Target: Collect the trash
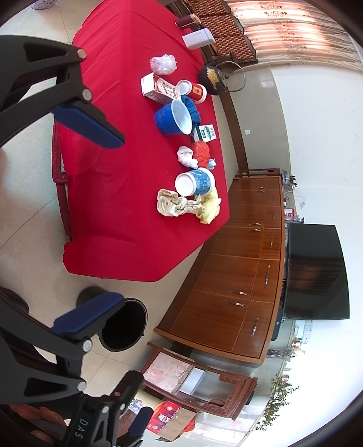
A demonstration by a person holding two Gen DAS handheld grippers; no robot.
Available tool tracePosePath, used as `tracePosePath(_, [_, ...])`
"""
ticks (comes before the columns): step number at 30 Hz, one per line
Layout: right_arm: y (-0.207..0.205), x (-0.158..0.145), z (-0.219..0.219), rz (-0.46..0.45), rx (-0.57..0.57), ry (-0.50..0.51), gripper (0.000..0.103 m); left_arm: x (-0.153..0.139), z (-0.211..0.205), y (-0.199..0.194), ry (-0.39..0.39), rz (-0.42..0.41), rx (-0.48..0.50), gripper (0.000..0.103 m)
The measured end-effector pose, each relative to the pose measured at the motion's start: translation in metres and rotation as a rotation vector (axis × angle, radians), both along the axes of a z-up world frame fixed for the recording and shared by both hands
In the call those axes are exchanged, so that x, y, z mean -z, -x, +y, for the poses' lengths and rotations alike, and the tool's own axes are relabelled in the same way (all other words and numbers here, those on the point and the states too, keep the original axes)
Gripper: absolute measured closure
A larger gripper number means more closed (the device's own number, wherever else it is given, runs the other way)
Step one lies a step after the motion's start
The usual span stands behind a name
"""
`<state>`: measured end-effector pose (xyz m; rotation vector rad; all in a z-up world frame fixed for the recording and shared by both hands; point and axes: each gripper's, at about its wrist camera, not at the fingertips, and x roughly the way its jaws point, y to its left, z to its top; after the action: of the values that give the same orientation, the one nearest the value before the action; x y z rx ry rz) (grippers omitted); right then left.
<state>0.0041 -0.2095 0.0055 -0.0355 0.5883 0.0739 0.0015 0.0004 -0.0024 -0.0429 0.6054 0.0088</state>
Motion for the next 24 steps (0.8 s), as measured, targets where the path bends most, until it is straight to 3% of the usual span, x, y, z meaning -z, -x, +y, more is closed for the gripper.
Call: tracePosePath(24, [0.0003, 0.0056, -0.0004, 0.008, 0.005, -0.003, 0.000, 0.0021, 0.0009, 0.0004, 0.003, 0.005, 0.001, 0.000])
